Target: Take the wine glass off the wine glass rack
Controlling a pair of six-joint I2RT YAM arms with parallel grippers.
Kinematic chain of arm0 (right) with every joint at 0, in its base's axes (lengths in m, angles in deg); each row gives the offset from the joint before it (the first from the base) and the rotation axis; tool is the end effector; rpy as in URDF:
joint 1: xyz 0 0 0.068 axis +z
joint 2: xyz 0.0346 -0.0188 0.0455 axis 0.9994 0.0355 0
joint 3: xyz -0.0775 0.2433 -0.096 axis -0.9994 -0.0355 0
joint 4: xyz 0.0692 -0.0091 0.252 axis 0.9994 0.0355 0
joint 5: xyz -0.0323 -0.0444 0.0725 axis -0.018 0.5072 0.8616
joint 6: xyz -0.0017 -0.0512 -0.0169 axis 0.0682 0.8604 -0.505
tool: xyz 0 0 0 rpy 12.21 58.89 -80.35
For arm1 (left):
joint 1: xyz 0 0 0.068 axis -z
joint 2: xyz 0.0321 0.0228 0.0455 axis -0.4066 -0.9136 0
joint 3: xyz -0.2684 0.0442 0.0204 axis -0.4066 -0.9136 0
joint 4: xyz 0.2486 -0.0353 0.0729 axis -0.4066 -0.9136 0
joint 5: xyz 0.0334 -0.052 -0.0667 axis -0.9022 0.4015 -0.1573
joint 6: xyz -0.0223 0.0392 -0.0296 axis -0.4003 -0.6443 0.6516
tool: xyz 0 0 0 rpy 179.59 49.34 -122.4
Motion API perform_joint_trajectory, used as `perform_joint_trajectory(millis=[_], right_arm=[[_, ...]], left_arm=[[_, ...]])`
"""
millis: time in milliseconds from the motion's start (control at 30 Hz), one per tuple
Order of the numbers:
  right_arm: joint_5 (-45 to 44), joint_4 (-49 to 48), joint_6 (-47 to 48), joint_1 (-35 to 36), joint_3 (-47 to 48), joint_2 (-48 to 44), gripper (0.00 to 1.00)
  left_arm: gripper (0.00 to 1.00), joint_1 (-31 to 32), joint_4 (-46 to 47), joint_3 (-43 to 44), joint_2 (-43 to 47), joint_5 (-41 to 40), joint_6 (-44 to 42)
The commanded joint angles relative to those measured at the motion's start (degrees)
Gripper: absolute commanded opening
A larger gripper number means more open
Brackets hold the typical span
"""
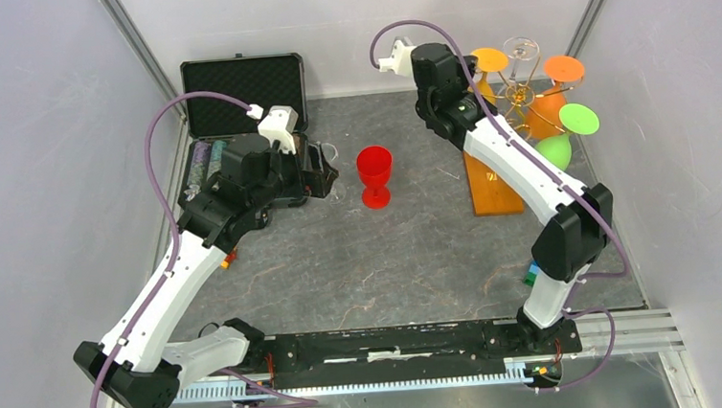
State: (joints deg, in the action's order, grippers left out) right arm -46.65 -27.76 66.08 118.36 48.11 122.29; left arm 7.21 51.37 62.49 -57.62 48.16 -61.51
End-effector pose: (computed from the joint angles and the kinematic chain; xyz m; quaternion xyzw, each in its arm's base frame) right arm 0.3661 0.1822 0.4040 -0.3341 0.6872 -0.4863 0.4238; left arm 0.1972 -0.1190 0.3940 0.1076 0.8351 -0.2130 0.4956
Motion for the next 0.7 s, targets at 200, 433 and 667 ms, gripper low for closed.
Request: perform_joint_trajectory(millis=[200,433,667], right_arm=[[4.86,7.52,-9.61,4.82,3.13,-4.28,0.00],[6.15,7.04,-13.63,5.24,3.74,-4.02,0.00],[8.97,7.28,-19.93,6.98,6.65,-5.01,0.00]], left_arm=[[1.00,-0.25,2.72,-0.01,0.35,2.31,2.12],[1.00,-0.29,2.69,0.16,0.63,2.31,2.20],[1.00,-0.26,3.30,0.03,1.02,2.52,3.23]])
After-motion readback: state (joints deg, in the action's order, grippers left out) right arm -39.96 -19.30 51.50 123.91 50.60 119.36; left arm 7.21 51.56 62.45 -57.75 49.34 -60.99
